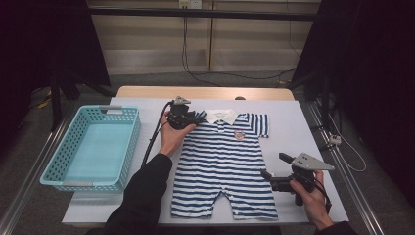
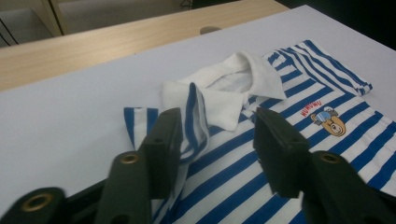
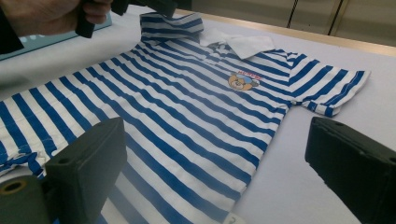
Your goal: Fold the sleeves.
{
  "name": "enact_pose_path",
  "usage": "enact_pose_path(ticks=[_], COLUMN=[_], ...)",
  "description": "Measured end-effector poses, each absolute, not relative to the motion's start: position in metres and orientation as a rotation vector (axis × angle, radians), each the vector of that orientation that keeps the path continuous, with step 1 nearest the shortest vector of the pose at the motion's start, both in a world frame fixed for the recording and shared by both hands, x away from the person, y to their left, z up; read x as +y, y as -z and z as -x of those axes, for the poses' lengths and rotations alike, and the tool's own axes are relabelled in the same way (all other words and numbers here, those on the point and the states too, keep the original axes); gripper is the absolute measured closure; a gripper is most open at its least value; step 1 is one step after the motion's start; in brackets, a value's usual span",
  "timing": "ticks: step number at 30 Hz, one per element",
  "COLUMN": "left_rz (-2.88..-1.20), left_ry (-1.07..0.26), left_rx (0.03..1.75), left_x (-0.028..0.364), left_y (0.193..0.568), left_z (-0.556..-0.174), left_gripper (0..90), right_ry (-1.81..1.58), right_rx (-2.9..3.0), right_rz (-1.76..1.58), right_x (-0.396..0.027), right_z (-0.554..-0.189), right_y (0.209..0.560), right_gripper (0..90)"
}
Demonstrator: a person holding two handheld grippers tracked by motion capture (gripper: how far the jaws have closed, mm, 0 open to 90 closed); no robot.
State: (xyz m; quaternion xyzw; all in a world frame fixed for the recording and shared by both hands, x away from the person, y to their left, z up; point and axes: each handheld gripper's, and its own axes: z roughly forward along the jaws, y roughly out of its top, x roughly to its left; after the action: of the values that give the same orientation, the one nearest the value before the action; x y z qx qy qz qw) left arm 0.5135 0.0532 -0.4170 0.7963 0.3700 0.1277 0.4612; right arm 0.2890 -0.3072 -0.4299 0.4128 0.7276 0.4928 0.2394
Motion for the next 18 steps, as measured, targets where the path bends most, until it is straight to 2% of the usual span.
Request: enact_pose_path(ticks=[3,4,5,6,8,11,13,15,16,17,18], left_rz=[-1.983,-1.930,-1.986,-1.930,-1.917,-1.932,-1.944,-1.964,-1.970,-1.982,-1.993], left_ry=[-0.339,-0.334,-0.350,-0.346,-0.363,-0.361,-0.357,-0.348,-0.310,-0.310,-0.303], left_rx=[0.904,0.941,0.919,0.957,0.996,1.016,1.028,1.035,1.021,1.005,0.991], left_x=[0.063,0.062,0.069,0.068,0.073,0.081,0.085,0.087,0.086,0.085,0.083], left_y=[0.414,0.415,0.415,0.417,0.419,0.421,0.424,0.428,0.430,0.432,0.433], left_z=[-0.512,-0.511,-0.511,-0.510,-0.509,-0.509,-0.510,-0.511,-0.511,-0.509,-0.508], left_gripper=[45.0,43.0,41.9,40.9,35.7,35.5,40.5,50.4,58.7,71.9,81.3], right_ry=[-1.348,-1.347,-1.347,-1.347,-1.347,-1.350,-1.347,-1.347,-1.345,-1.346,-1.345], right_rx=[1.992,1.992,1.991,1.992,1.993,2.002,2.007,2.008,2.007,2.006,2.005], right_rz=[-1.132,-1.131,-1.131,-1.134,-1.135,-1.129,-1.127,-1.118,-1.127,-1.126,-1.125], right_x=[-0.307,-0.307,-0.307,-0.307,-0.307,-0.307,-0.306,-0.306,-0.306,-0.306,-0.307], right_z=[-0.289,-0.288,-0.288,-0.288,-0.288,-0.289,-0.289,-0.289,-0.289,-0.289,-0.290], right_y=[0.430,0.430,0.430,0.430,0.430,0.431,0.431,0.431,0.430,0.431,0.431], right_gripper=[5.2,5.2,5.2,5.2,5.2,4.8,4.7,4.7,4.7,4.7,4.7])
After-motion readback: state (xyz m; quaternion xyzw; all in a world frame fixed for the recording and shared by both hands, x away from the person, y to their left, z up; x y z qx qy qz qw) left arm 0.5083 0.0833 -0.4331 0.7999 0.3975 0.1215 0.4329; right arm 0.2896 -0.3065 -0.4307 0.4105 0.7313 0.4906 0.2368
